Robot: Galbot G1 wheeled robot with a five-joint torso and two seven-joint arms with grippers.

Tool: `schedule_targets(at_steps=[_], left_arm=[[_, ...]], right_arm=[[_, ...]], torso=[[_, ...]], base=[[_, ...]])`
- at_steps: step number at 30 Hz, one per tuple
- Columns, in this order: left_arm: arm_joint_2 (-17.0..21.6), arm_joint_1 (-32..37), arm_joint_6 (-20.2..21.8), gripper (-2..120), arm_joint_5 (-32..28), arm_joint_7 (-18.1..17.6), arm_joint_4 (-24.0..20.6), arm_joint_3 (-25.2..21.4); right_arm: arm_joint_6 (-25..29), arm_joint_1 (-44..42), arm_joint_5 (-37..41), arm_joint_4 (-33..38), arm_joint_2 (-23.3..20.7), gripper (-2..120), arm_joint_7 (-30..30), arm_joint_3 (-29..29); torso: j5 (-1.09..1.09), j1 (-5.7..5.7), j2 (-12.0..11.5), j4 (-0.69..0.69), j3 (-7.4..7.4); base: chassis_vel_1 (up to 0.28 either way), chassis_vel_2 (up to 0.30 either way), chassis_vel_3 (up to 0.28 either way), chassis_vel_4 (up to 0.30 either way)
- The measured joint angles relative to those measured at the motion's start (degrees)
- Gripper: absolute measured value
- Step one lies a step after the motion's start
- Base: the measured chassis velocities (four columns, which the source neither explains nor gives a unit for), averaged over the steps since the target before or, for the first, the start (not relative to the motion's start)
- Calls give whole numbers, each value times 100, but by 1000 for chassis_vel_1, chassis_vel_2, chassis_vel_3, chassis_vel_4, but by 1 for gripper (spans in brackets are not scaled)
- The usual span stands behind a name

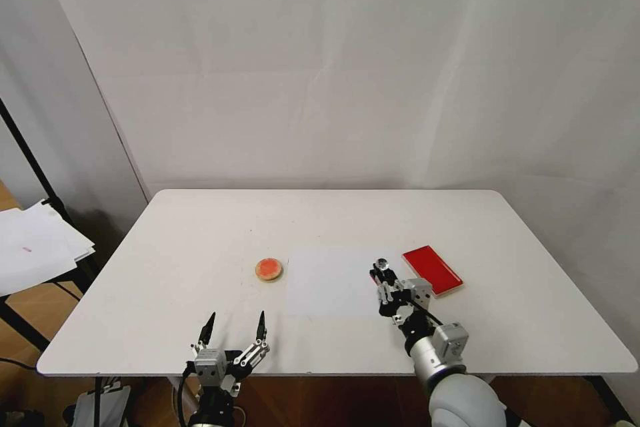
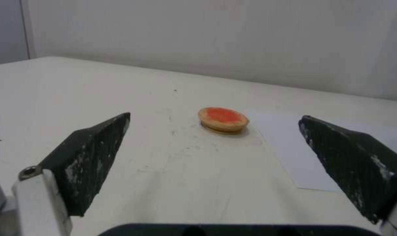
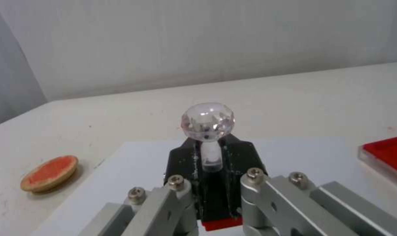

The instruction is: Pick up the stamp from the ink pad and place it onto another ink pad.

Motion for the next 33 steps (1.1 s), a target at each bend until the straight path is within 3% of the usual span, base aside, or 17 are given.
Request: schedule_targets(at_steps=[13, 33], left_arm=[[0, 0, 0, 102, 0, 0, 0, -1], [0, 0, 0, 102, 0, 0, 0, -1]], right_arm=[[-55, 1037, 468, -760, 125, 8, 73, -797], [-120, 981, 656, -802, 46, 8, 197, -1193]], torso=[[-1, 1, 0, 0, 0], [-1, 0, 0, -1, -1]], base=[[0, 0, 0, 0], [0, 0, 0, 0]])
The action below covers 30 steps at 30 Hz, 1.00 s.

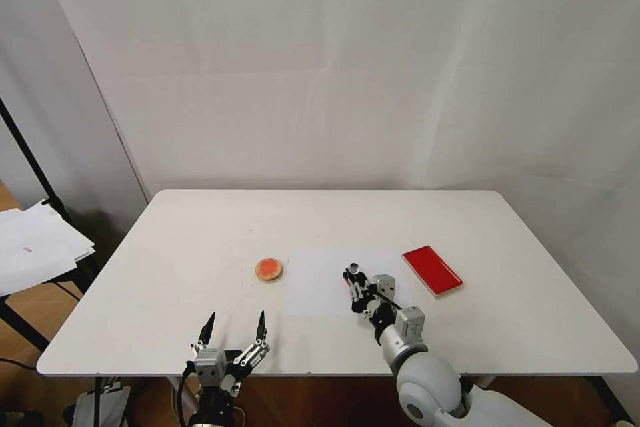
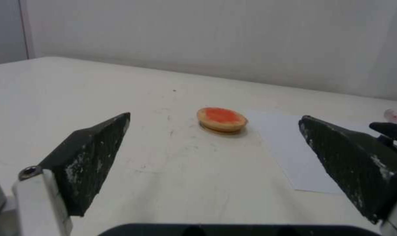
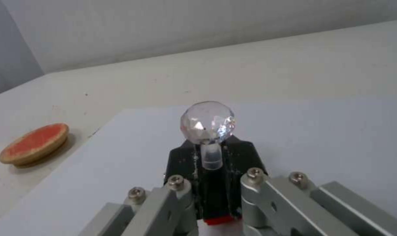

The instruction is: Pick up the stamp from the ink pad and place it onto another ink pad.

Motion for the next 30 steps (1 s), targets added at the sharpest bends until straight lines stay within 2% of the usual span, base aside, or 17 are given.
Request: schedule_targets(at_steps=[7, 12, 16, 21, 25, 30], left_arm=[[1, 0, 0, 102, 0, 0, 0, 1], [0, 0, 0, 102, 0, 0, 0, 0], [0, 0, 0, 102, 0, 0, 0, 0], [0, 0, 0, 102, 0, 0, 0, 0], [0, 0, 0, 102, 0, 0, 0, 0], [0, 0, 0, 102, 0, 0, 0, 0]], right_arm=[[125, 65, -91, 72, 75, 8, 12, 96], [215, 374, -3, 543, 93, 8, -44, 284], [143, 534, 161, 754, 77, 8, -112, 196], [120, 732, 200, 628, 143, 8, -216, -247], [163, 988, 223, 246, 410, 8, -287, -720], [190, 1308, 340, -51, 615, 8, -348, -1042]], torso=[[2, 0, -1, 0, 2], [-2, 2, -1, 2, 2], [-1, 1, -1, 1, 1], [0, 1, -1, 0, 1], [0, 1, -1, 1, 1], [0, 1, -1, 1, 1]], base=[[0, 0, 0, 0], [0, 0, 0, 0], [0, 0, 0, 0], [0, 0, 0, 0], [0, 0, 0, 0], [0, 0, 0, 0]])
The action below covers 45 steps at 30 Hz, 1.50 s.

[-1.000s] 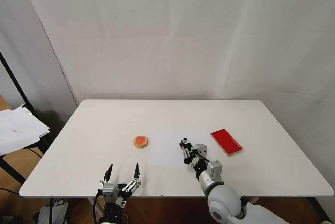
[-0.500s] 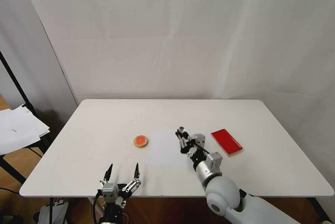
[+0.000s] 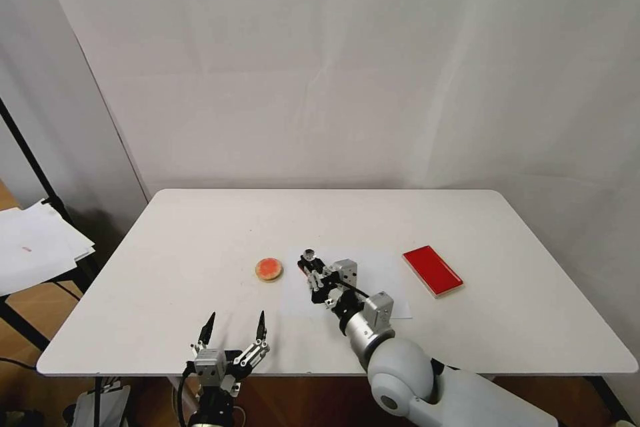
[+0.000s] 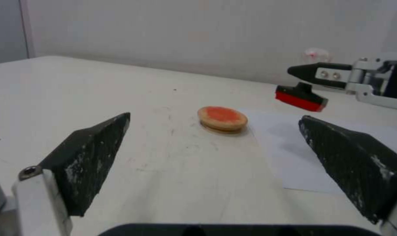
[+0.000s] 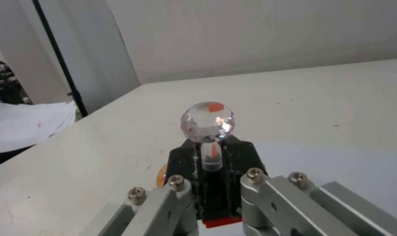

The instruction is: Pick up the stamp from the ink pad and place it onto another ink pad.

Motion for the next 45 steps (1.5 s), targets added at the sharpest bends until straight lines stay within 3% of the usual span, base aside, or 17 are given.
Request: schedule_targets(at_steps=[23, 45], left_arm=[[0, 0, 0, 102, 0, 0, 0, 0], [0, 0, 0, 102, 0, 0, 0, 0]], right_arm=[[133, 801, 267, -1152, 931, 8, -217, -554], [248, 819, 247, -1490, 1058, 8, -307, -541]], torso=[[0, 0, 0, 0, 0], [0, 0, 0, 0, 0]], base=[[0, 0, 0, 0], [0, 0, 0, 0]])
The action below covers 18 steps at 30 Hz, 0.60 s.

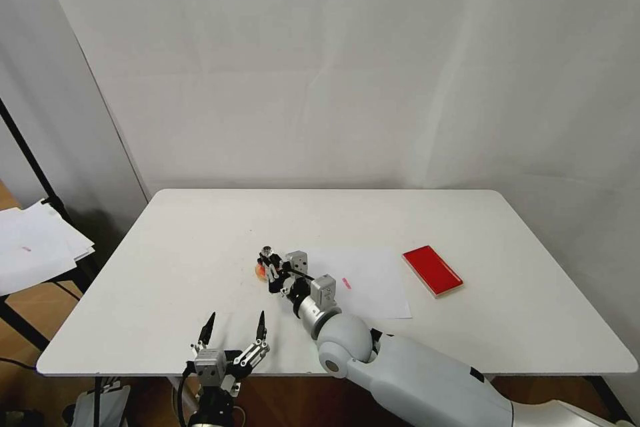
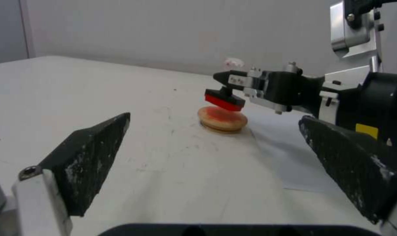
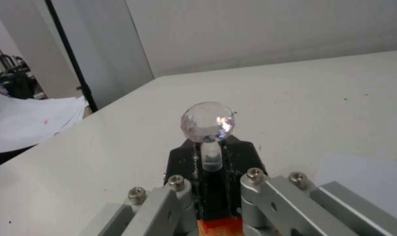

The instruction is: Pick up the stamp from the ink pad and place it onto another ink pad.

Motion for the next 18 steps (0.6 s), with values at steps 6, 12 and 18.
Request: schedule_targets(at_steps=[6, 12, 18], left_arm=[[0, 0, 0, 102, 0, 0, 0, 0], [0, 0, 0, 102, 0, 0, 0, 0], [0, 0, 0, 102, 0, 0, 0, 0]], right_arm=[[-3, -5, -4, -50, 50, 10, 42, -5], [-4, -20, -11, -115, 99, 31, 91, -5], [-6, -44, -11, -133, 104, 52, 105, -15]], torso=[[0, 0, 0, 0, 0], [0, 0, 0, 0, 0], [0, 0, 0, 0, 0]], base=[[0, 0, 0, 0], [0, 0, 0, 0], [0, 0, 0, 0]])
